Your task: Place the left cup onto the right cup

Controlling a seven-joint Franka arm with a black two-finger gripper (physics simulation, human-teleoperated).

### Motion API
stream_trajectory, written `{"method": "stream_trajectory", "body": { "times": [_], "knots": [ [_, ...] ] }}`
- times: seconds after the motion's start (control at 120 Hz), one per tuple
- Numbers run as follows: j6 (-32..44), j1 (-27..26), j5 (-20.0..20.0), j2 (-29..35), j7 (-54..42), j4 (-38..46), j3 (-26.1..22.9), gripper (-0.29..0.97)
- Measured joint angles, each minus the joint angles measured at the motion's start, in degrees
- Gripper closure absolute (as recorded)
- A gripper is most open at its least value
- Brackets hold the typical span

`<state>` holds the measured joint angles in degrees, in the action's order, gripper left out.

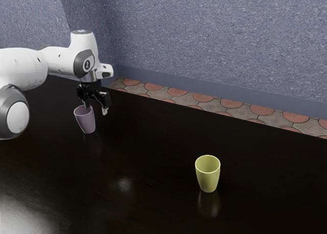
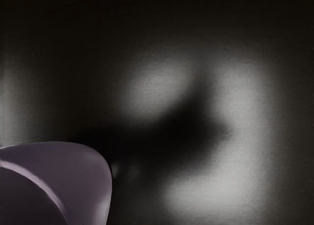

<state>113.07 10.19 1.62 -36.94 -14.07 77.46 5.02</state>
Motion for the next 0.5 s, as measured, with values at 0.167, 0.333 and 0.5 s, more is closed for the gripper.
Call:
{"method": "stream_trajectory", "body": {
  "times": [0.167, 0.333, 0.5],
  "knots": [
    [0.9, -0.3, 0.1, 0.5, 0.2, 0.2, 0.1, 0.0],
    [1.3, -0.3, 0.0, 0.5, 0.4, 1.0, 0.1, 0.0],
    [1.6, -0.4, -0.1, 0.5, 0.5, 1.4, 0.2, 0.0]
  ]
}}
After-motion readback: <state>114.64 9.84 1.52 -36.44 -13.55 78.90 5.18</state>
